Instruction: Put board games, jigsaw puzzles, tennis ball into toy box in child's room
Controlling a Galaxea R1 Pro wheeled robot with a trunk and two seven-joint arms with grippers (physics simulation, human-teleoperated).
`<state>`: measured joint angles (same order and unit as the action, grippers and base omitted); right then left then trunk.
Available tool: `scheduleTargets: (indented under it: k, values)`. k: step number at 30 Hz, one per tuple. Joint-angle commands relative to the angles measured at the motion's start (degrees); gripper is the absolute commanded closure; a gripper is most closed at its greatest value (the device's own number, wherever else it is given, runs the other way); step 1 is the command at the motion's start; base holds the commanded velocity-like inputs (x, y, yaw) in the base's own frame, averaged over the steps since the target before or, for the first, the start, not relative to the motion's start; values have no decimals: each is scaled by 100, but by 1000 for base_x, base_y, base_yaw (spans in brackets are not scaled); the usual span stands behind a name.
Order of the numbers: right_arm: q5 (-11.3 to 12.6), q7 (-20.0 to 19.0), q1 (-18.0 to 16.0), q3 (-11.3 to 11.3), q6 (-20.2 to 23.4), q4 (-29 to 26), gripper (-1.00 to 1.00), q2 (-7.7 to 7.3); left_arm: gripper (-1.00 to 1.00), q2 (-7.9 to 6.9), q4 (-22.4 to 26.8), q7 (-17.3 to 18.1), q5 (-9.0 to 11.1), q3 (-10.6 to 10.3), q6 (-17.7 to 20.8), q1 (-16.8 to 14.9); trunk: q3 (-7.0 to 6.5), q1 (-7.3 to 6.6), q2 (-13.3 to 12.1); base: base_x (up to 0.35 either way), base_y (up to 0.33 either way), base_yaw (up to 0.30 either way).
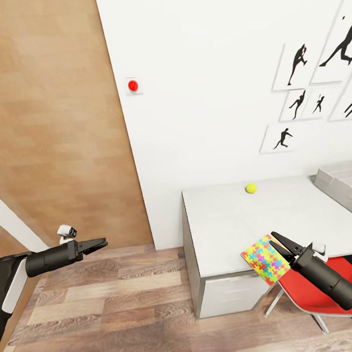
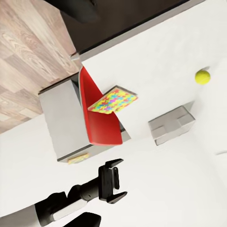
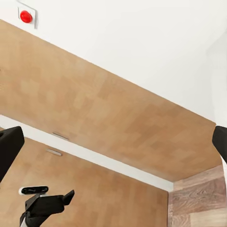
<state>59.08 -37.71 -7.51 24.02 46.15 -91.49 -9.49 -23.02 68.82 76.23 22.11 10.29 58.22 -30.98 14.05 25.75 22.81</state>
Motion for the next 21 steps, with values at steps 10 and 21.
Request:
scheduleTargets:
  k: [10, 21]
  values:
    - [15, -8, -5, 7, 34, -1, -100, 0, -100, -1, 0, -3, 13, -1, 49, -4, -84, 3, 10, 0, 0, 0]
    - [15, -8, -5, 7, 34, -1, -100, -1, -100, -9, 0, 7, 8, 0, 49, -4, -189, 3, 10, 0, 0, 0]
